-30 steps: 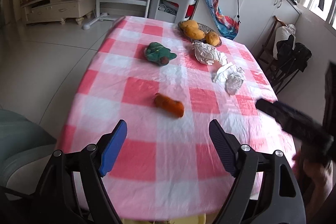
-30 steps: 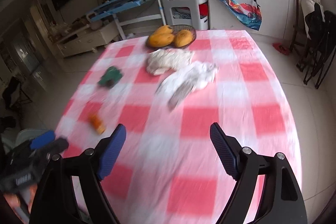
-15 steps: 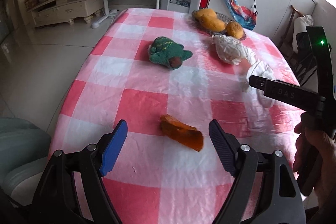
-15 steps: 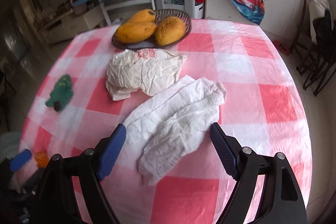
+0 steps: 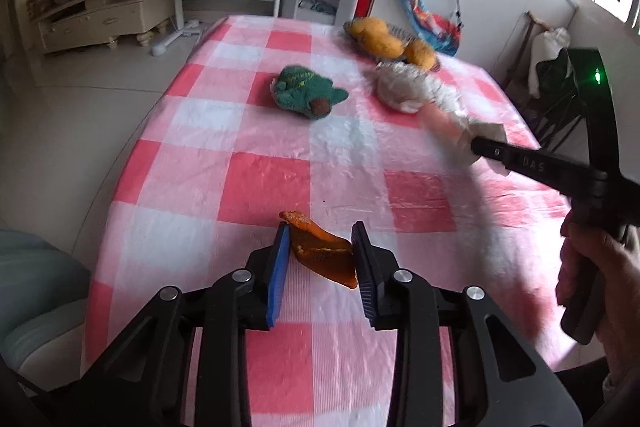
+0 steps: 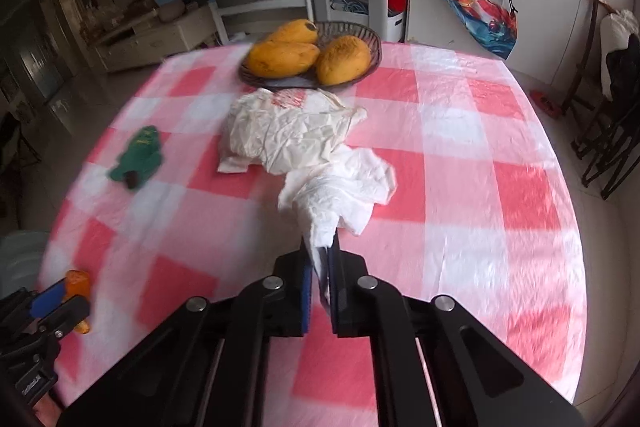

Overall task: Collect trash
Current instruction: 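Lift the peel with the left gripper while the right gripper lifts the tissue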

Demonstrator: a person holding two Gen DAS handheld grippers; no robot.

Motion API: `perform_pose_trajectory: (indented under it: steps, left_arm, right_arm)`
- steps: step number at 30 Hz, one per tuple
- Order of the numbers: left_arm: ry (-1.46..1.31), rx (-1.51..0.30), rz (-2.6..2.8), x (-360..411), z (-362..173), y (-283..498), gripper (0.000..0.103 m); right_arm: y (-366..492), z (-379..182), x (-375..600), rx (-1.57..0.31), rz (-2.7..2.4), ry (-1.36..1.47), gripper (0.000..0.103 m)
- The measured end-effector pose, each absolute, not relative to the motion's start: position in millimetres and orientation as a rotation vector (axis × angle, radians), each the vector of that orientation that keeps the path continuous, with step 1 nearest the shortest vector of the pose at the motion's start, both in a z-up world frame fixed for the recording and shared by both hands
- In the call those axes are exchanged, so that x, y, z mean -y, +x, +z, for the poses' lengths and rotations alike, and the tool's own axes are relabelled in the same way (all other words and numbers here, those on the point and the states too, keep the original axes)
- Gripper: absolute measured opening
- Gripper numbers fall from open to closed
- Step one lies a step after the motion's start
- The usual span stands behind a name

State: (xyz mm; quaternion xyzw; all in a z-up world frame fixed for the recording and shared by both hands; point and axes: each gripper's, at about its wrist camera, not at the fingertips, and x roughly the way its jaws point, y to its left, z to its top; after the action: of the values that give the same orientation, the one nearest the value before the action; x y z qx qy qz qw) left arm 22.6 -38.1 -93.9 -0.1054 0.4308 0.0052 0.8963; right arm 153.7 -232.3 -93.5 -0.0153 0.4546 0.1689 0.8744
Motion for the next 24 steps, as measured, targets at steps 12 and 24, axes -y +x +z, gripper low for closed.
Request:
perform_pose_trajectory:
  steps: [12,24]
  left_arm:
    - [-0.223,-0.798,0.035,28.7,-71.8,-30.6,0.030]
    - [-0.214,-0.791,0.057,24.8,-71.5,-54.6,0.030]
  right_arm:
    - [70.4,-56.4,237.6,-0.860,0.468,0.080,0.007]
    - [28.0,-66.4,240.2,-0.834,0.461,0.080,0.053]
